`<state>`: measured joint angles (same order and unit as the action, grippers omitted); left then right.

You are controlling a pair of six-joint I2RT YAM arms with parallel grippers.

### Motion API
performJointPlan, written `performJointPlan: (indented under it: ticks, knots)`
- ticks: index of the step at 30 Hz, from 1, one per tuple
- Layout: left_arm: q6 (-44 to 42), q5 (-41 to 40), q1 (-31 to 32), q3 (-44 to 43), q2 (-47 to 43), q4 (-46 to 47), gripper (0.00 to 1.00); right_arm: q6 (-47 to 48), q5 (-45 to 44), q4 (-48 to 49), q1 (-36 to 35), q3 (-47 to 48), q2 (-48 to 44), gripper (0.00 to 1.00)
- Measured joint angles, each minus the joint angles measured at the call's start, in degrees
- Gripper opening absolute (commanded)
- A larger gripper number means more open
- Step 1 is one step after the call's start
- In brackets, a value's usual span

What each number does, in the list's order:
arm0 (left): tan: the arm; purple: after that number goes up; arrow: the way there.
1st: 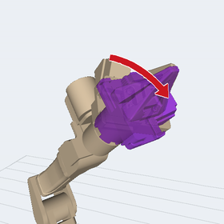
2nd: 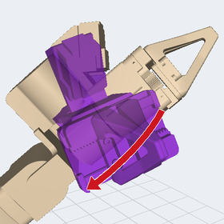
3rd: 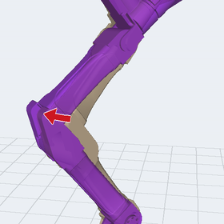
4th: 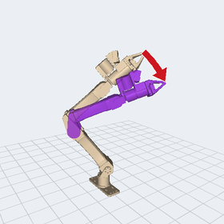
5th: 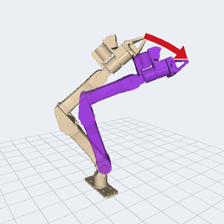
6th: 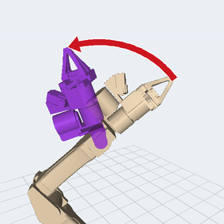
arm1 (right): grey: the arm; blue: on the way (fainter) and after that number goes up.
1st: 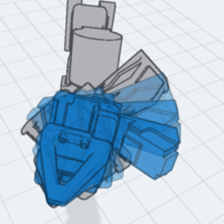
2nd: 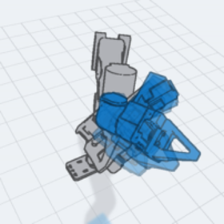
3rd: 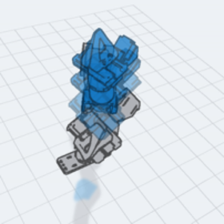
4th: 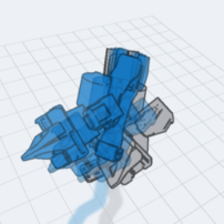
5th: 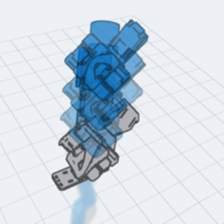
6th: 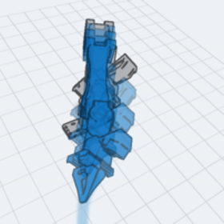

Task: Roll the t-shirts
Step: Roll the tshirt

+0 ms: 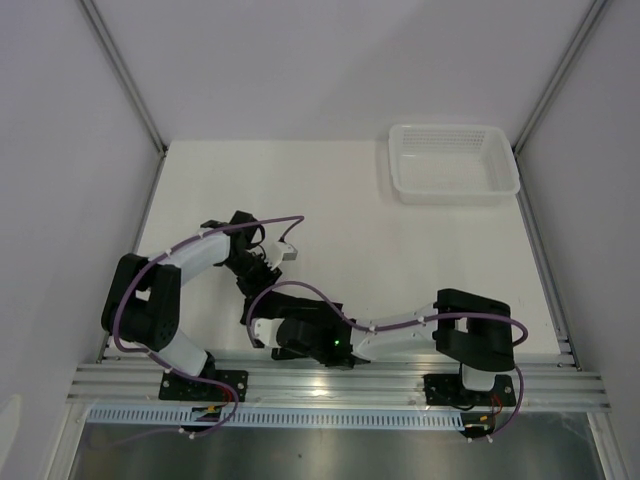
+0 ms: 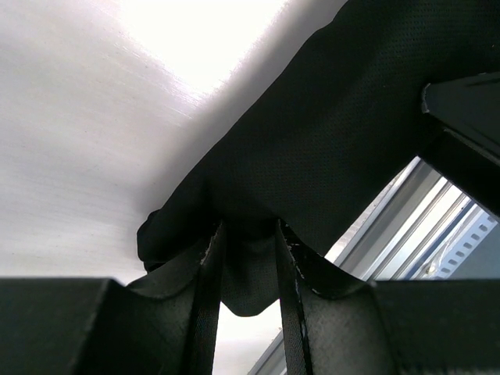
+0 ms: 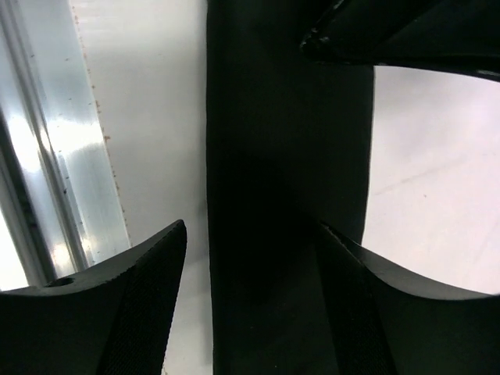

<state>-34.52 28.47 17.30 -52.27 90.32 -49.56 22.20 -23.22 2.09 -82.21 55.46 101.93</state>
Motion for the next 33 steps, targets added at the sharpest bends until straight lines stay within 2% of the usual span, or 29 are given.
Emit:
performJointPlan:
  ticks: [3,8,18,22,28,33]
  knots:
    - [0.0,-0.2,0.0,0.0,0.0,0.0,0.35,-1.2,2.4,-4.7,0.9,2.4,0.4,0.75]
    - [0.0,-0.4,0.0,-0.4,0.0,0.0,0.35,-5.0,5.9,-9.6,3.8,6.0,0.3,0.76]
    - [-0.4,-1.0,0.0,-0.8,0.0,0.0,0.36,-10.5,16.9,-13.8,12.3,4.2,-2.2,0.8]
    - [-0.4,-1.2,0.0,-0.8,0.0,0.0,0.36,-11.4,18.6,-13.9,14.5,2.7,-5.2,0.8]
    - [-0.4,-1.2,0.0,-1.1,0.1,0.0,0.36,-10.9,19.3,-12.3,12.4,0.4,-5.5,0.8]
    - [-0.4,-1.1,0.0,-1.2,0.3,0.0,0.36,-7.4,12.9,-10.2,6.6,-0.1,-5.0,0.81]
